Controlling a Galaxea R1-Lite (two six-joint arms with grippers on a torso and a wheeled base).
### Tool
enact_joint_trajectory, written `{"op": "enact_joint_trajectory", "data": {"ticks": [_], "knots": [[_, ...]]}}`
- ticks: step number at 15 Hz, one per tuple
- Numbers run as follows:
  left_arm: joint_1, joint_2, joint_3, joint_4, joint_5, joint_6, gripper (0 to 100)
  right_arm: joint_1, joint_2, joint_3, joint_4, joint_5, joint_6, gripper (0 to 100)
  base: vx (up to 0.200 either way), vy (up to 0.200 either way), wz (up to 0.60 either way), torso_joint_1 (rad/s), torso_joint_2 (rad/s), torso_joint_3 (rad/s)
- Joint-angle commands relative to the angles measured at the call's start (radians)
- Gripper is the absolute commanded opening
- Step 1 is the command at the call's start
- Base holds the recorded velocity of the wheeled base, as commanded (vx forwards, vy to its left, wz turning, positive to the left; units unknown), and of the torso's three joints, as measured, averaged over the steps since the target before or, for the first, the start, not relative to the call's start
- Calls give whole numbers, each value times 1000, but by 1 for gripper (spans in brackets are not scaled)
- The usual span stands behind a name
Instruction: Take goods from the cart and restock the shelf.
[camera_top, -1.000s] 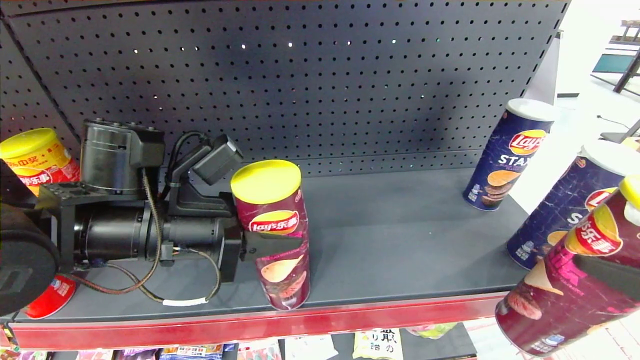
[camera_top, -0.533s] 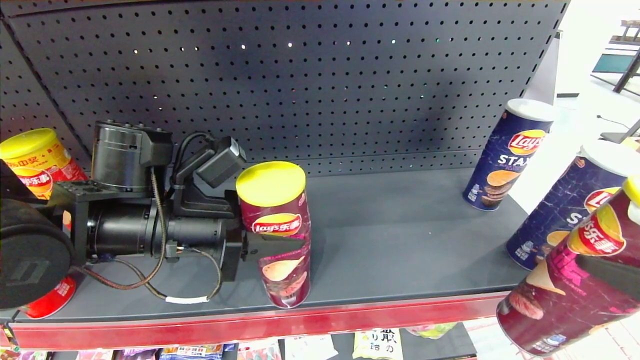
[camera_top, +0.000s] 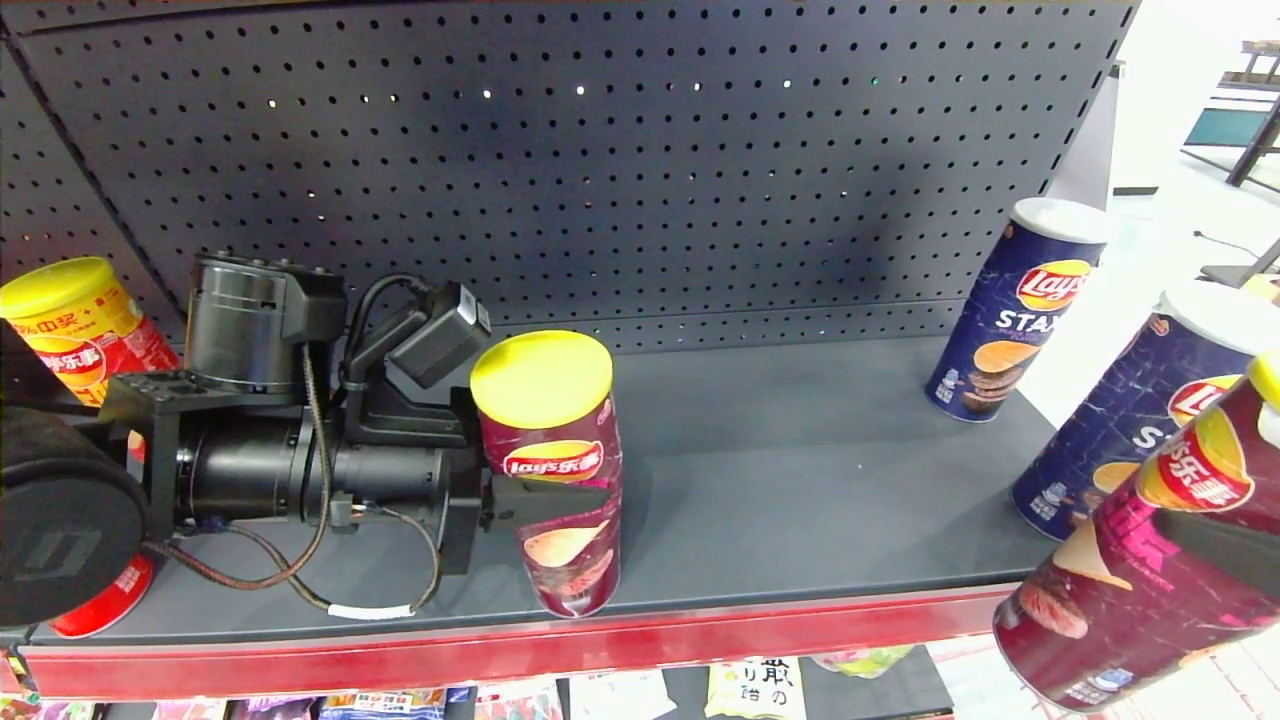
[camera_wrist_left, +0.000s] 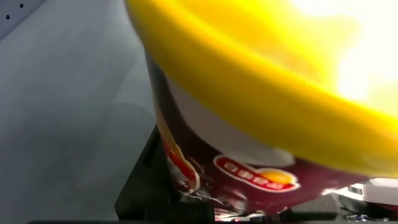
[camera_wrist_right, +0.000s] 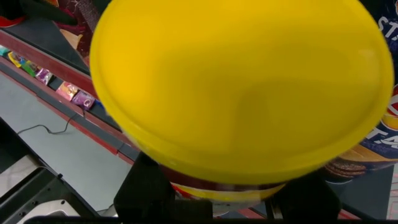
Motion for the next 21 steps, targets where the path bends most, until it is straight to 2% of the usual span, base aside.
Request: {"op": "enact_joint_trajectory", "data": {"ticks": [1,2,3,7,9,14,16,17,18,20,21], "knots": [[1,2,10,4,2,7,0,0,0,-2,0,1,0,0,0,0,0,0,0,0],[6,-2,10,6,8,4,0,0,1,-5,0,1,0,0,0,0,0,0,0,0],[6,-4,10,6,8,4,100,0,4,-8,0,1,0,0,0,0,0,0,0,0],[21,-64,69,6,13,7,100,17,67,-58,-2,7,-8,0,0,0,0,0,0,0],[35,-117,115,6,14,7,100,69,141,-121,-8,5,-8,0,0,0,0,0,0,0],[109,-303,285,9,16,2,100,198,486,-265,-278,2,-8,0,0,0,0,0,0,0],[136,-397,346,10,23,-10,100,238,632,-344,-359,2,-6,0,0,0,0,0,0,0],[147,-424,360,10,31,-24,100,244,676,-373,-381,2,-8,0,0,0,0,0,0,0],[159,-481,385,12,62,-69,100,247,768,-439,-416,1,-14,0,0,0,0,0,0,0],[159,-550,406,12,120,-136,100,250,843,-509,-440,1,-31,0,0,0,0,0,0,0],[159,-613,423,22,160,-199,100,267,903,-566,-440,2,-36,0,0,0,0,0,0,0]]}}
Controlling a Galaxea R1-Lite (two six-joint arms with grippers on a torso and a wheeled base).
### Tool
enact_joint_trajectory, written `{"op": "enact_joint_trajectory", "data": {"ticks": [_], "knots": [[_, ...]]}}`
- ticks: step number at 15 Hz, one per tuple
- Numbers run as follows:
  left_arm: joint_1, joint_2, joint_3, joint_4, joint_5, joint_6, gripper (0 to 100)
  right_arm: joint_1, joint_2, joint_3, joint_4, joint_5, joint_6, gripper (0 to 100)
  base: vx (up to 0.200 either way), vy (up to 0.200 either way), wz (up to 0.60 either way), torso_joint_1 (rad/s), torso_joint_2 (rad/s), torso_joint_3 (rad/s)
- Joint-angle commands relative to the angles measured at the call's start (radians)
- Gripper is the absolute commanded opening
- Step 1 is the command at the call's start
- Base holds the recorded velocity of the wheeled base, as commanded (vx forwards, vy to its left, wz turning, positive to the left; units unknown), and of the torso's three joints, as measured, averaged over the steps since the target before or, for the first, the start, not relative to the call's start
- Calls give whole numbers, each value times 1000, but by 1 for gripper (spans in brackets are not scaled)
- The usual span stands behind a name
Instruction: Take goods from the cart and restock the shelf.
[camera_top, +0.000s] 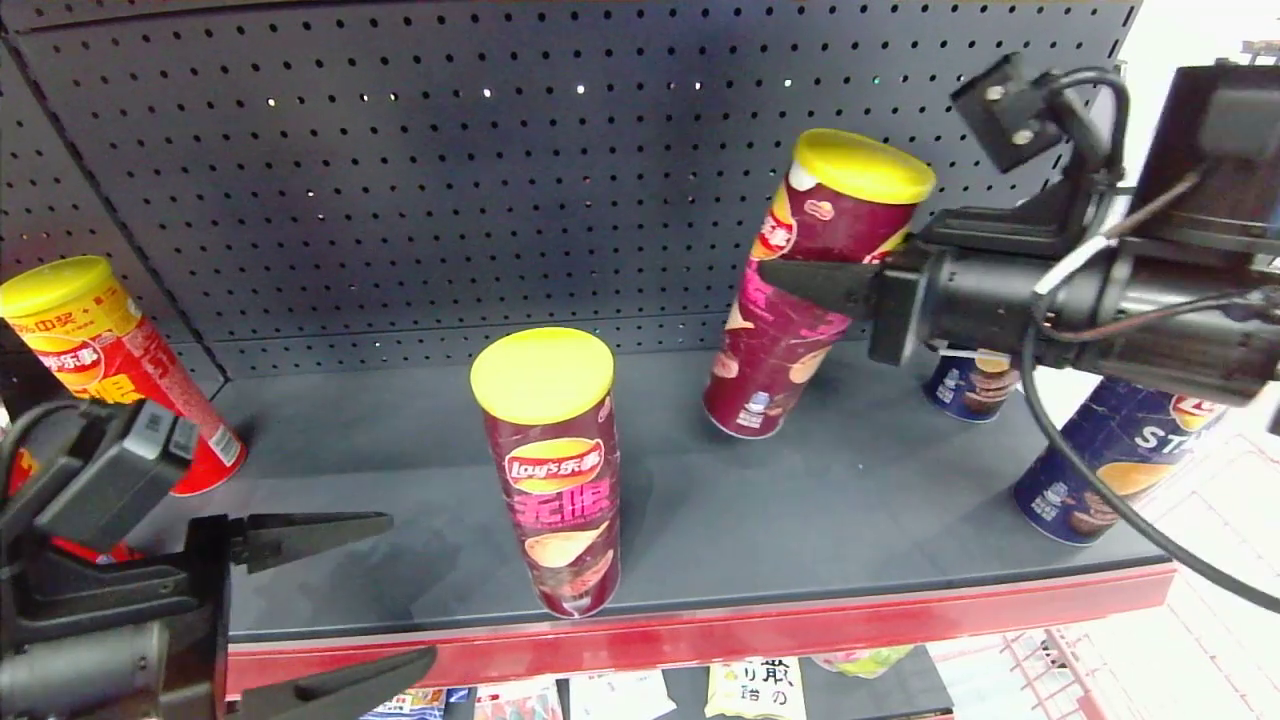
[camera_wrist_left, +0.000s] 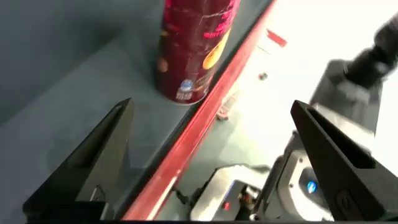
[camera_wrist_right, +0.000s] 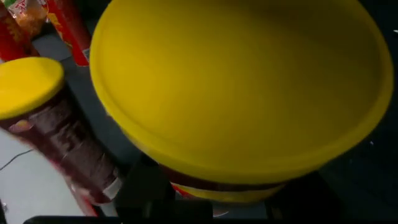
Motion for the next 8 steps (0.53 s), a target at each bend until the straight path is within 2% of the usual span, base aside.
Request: {"op": "enact_joint_trajectory", "data": {"ticks": [1,3,6,8], "knots": [[5,-161,37,35,56,-72,100,37,181,-112,-14,2,-8,0,0,0,0,0,0,0],[5,-247,36,116,76,-101,100,66,221,-151,-8,2,-8,0,0,0,0,0,0,0],[6,-352,31,249,97,-104,100,72,261,-181,-4,4,-9,0,0,0,0,0,0,0],[6,-382,28,279,106,-106,100,72,284,-209,0,4,-9,0,0,0,0,0,0,0]]}}
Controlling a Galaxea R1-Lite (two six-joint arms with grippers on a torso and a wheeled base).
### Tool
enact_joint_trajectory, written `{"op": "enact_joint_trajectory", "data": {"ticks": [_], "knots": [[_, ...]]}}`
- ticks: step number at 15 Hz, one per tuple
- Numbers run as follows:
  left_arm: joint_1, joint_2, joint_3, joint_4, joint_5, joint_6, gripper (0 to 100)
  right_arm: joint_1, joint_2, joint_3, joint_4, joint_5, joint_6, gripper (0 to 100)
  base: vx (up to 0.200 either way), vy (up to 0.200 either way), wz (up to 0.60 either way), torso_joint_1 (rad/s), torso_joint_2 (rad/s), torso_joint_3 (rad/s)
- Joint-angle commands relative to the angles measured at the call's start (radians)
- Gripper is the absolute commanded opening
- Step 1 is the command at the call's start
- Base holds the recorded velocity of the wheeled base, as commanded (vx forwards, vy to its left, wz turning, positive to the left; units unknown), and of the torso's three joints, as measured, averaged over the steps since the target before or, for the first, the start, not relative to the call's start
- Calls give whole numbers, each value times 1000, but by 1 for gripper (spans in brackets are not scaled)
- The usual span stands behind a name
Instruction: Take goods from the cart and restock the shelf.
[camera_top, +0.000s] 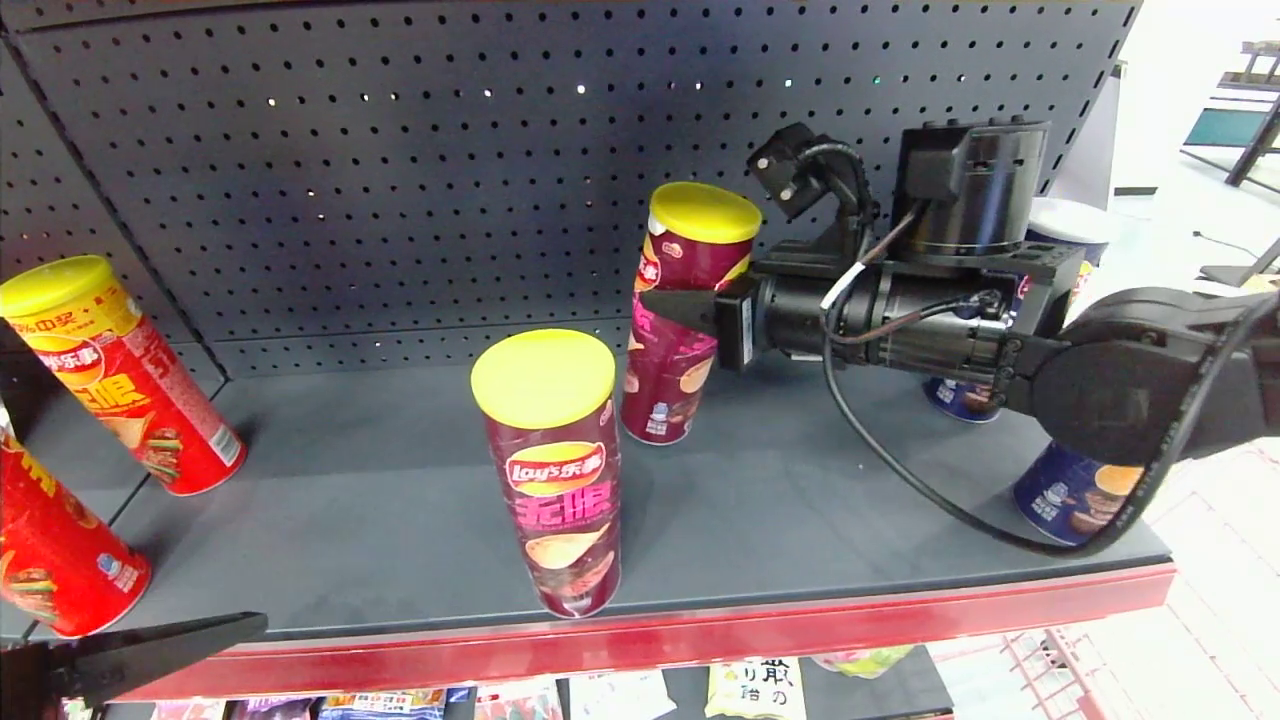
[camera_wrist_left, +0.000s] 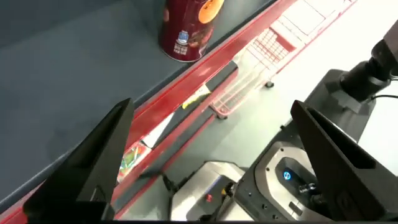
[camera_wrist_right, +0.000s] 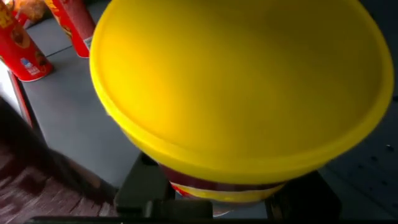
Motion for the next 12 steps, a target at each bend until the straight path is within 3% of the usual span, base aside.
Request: {"op": "enact_joint_trajectory", "data": {"ticks": [1,12], "knots": [[0,-65,0,6,6,-1,100,3,35,-25,10,-1,0,0,0,0,0,0,0,0],[0,-91,7,20,15,-2,100,51,80,-70,53,-5,0,0,0,0,0,0,0,0]]}}
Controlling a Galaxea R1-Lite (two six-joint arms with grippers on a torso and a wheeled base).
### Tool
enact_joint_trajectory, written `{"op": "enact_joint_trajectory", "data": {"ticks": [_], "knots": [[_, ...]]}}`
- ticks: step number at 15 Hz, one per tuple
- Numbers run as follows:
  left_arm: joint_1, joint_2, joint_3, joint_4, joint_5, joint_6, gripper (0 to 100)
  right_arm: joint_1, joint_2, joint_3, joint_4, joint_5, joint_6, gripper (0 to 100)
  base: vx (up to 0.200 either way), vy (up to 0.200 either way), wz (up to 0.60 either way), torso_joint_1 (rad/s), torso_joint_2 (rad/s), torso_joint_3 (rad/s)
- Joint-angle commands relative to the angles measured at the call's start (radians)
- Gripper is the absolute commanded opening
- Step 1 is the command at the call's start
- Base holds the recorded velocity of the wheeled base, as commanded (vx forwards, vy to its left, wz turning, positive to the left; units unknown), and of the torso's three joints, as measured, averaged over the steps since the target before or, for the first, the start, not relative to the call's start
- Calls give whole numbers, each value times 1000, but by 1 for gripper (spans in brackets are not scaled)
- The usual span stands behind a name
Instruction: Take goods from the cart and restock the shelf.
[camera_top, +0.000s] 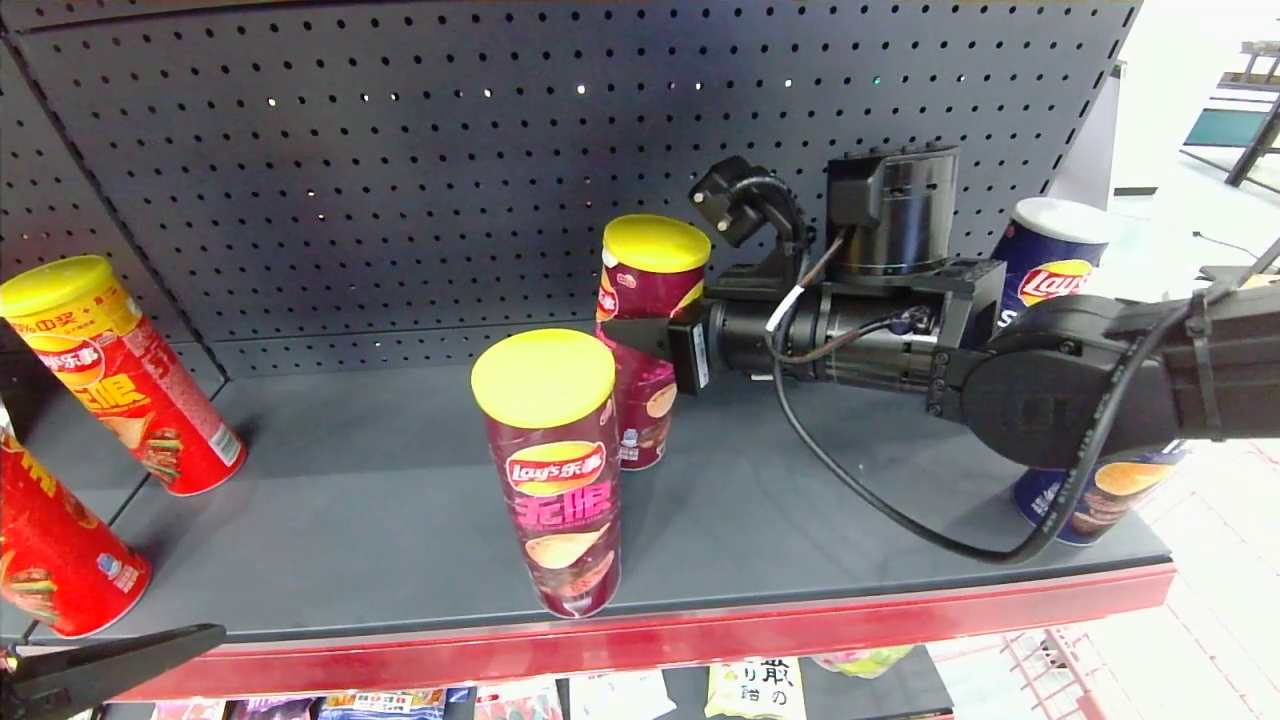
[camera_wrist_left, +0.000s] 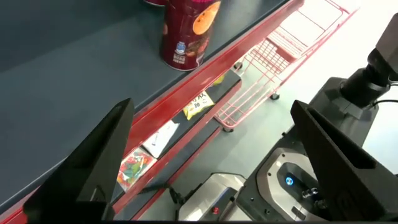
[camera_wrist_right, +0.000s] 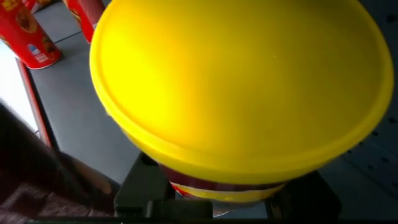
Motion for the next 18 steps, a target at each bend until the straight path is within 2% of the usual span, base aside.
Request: {"op": "enact_joint_trajectory", "data": {"ticks": [1,7,8,13,15,18], "knots": [[0,0,0,-1,8,-1,100,2,19,-11,-1,0,0,0,0,0,0,0,0,0],[0,0,3,-1,9,-13,100,19,46,-9,-2,-6,0,0,0,0,0,0,0,0],[0,0,3,-1,9,-13,100,17,46,-9,-2,-6,0,100,0,0,0,0,0,0],[0,9,5,-1,11,-13,100,17,23,3,-7,-35,4,100,0,0,0,0,0,0],[0,22,5,0,23,-13,100,17,-24,46,-5,-41,7,100,0,0,0,0,0,0],[0,69,20,-1,70,-13,100,13,-133,182,-8,-87,23,100,0,0,0,0,0,0]]}}
